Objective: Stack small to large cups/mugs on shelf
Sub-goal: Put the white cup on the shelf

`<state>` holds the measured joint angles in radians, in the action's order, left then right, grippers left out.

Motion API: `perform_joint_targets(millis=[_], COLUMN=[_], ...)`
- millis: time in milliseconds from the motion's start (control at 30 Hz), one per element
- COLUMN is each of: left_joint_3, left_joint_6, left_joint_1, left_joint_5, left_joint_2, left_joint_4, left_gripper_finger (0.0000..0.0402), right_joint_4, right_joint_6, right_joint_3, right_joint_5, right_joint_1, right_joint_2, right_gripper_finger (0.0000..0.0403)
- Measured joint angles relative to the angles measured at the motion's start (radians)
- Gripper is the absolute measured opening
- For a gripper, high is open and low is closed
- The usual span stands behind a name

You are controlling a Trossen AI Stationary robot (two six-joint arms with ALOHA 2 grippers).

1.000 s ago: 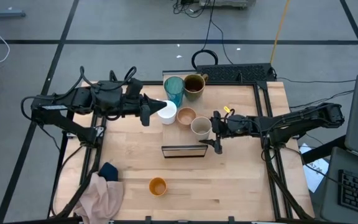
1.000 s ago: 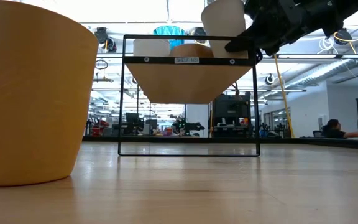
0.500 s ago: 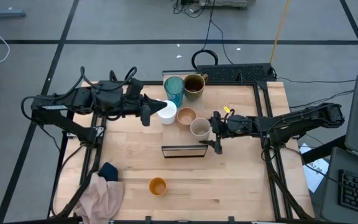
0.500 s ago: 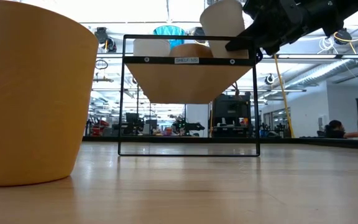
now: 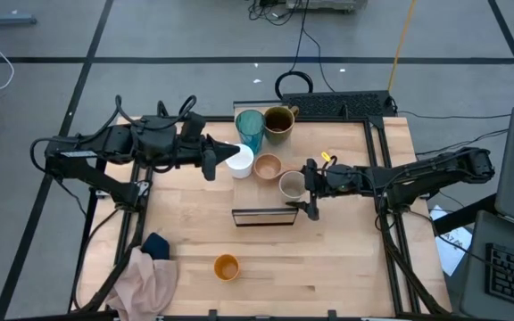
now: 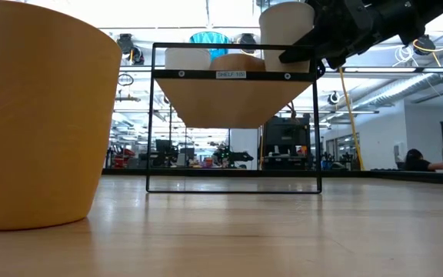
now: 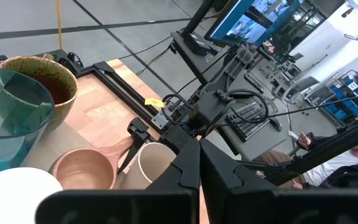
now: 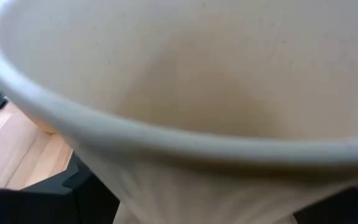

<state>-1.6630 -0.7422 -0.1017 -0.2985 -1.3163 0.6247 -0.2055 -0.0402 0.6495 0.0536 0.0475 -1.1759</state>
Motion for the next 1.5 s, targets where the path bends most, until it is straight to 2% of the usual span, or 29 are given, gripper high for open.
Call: perform_joint_targets(millis=[567,767,1500], left_joint_3=[0.0,0.0,0.0], left_joint_6=[0.003,0.003,0.009], left_joint_1=[0.0,0.0,0.0], left_joint_5=[0.002,0.007,0.006], left_joint_2=[0.0,0.0,0.0], left_joint_4=[0.0,0.0,0.002], left_gripper_finger=[0.0005,0.0005,0.0005], right_joint_4=[0.037,0.043,0.295], right_joint_6=[-0.003,-0.016,-0.055], right_joint_3=[0.0,0.0,0.0], right_joint_5=[-0.003,-0.004,-0.006], right_joint_1=[0.0,0.0,0.0], right_joint_2=[0.001,0.039,0.174], right_gripper_finger=[0.0361,0.0361,0.0361])
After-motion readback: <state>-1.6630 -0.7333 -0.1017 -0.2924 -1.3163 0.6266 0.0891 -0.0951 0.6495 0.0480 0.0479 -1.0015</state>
